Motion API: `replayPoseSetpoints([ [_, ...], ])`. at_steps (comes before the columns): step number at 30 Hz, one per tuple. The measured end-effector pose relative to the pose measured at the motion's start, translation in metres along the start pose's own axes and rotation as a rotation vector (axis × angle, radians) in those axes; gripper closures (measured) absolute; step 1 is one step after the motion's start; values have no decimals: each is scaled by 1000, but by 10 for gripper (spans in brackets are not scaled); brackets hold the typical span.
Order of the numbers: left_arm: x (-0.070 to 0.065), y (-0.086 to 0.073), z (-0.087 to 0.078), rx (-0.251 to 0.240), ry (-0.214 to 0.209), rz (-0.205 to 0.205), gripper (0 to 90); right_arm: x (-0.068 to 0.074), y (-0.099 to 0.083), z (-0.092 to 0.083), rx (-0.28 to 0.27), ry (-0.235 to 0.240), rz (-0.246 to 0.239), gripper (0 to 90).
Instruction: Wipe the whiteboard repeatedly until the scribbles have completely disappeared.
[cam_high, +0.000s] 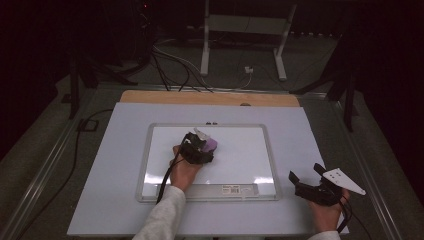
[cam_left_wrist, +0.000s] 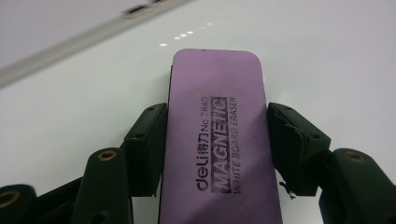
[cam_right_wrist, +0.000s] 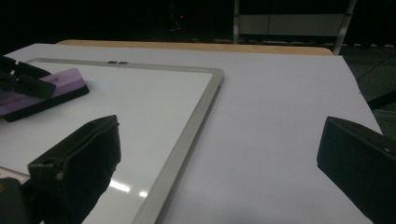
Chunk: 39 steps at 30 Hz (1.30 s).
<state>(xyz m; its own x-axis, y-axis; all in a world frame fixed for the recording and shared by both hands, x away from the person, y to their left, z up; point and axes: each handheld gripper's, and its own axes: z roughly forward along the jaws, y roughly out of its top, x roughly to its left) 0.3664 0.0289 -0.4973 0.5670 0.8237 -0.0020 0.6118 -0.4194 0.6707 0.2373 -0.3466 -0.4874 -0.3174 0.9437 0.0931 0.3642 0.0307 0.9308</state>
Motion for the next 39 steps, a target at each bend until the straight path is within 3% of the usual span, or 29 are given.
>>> replayPoseSetpoints([
  [5, -1, -1, 1, -11, -10, 17, 421, 0, 0, 0, 0, -1, 0, 0],
  [8, 6, 0, 1, -8, 42, 3, 421, -1, 0, -1, 0, -2, 2, 0],
  [11, 20, 0, 0, -3, 103, -36, 421, -1, 0, -1, -2, -3, 5, 0],
  [16, 45, -3, -4, 7, 163, -125, 421, -2, 0, -1, 0, -4, 7, 0],
  [20, 44, -1, -1, 4, 156, -118, 421, -1, 0, -1, -1, -4, 4, 0],
  [24, 25, 4, 4, 1, 115, -76, 421, -1, 0, -1, 0, -2, 1, 0],
  [26, 11, 6, 5, 1, 76, -30, 421, -1, 0, -1, -1, -2, 1, 0],
  [28, 1, 7, 6, 1, -2, 1, 421, -1, 0, -1, 1, -2, 4, 0],
  [29, -3, 7, 7, -4, -18, 22, 421, -1, 0, -1, 0, -2, 3, 0],
  [30, -5, 7, 7, -8, -7, 47, 421, -1, 0, -1, 0, -2, 2, 0],
  [32, -2, 8, 7, -4, -7, 34, 421, 0, 0, -1, 0, -2, 1, 0],
  [35, 11, 7, 6, 2, 59, 12, 421, -1, 0, -2, -2, -4, 5, 0],
  [39, 43, 2, -1, 20, 165, -76, 421, -3, 0, -2, -4, -6, 8, 0],
])
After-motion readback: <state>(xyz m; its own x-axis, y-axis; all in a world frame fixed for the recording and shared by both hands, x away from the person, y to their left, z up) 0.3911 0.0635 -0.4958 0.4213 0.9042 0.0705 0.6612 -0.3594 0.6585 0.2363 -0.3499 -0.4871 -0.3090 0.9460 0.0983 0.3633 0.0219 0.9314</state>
